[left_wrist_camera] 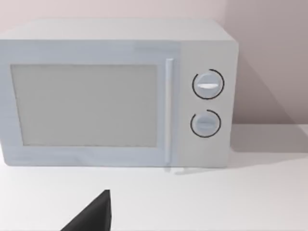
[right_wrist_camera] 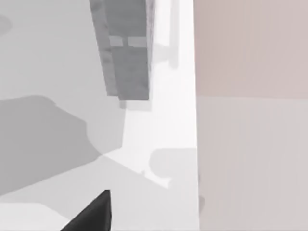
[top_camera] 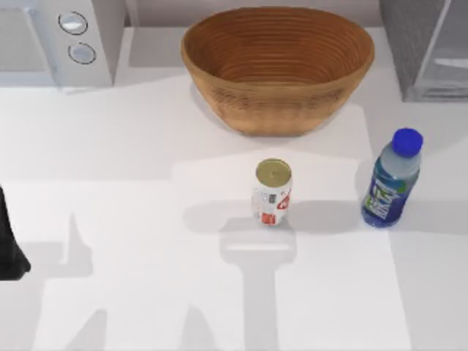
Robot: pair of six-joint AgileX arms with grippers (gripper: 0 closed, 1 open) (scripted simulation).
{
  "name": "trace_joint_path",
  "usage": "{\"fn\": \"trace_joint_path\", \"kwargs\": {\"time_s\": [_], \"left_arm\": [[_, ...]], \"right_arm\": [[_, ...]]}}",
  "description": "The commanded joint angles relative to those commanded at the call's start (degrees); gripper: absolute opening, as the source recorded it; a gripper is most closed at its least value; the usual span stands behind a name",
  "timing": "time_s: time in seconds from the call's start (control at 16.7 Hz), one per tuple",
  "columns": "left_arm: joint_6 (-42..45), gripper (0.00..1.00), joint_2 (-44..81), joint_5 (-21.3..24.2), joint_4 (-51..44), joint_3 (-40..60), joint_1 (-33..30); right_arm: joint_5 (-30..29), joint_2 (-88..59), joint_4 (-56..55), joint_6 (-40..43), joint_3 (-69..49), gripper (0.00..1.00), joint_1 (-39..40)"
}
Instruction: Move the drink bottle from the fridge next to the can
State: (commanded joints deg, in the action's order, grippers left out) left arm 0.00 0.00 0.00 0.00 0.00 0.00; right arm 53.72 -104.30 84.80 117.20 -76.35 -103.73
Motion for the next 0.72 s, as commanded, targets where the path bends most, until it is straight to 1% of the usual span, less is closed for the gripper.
{"fn": "trace_joint_path", "kwargs": {"time_s": [0.3,0.42,0.54,0.72], "left_arm": [[0.0,1.0,0.0,0.0,0.0,0.0,0.0],[0.0,1.0,0.0,0.0,0.0,0.0,0.0],[0.0,1.0,0.0,0.0,0.0,0.0,0.0],[0.0,1.0,0.0,0.0,0.0,0.0,0.0]], "right_arm": [[-0.1,0.1,-0.1,-0.1,0.2,1.0,0.3],[-0.3,0.0,-1.8,-1.9,0.2,1.0,1.5],[-0.8,-0.2,-5.6,-6.0,0.2,1.0,4.3],[-2.2,-0.5,-14.6,-16.6,0.3,1.0,10.9]]}}
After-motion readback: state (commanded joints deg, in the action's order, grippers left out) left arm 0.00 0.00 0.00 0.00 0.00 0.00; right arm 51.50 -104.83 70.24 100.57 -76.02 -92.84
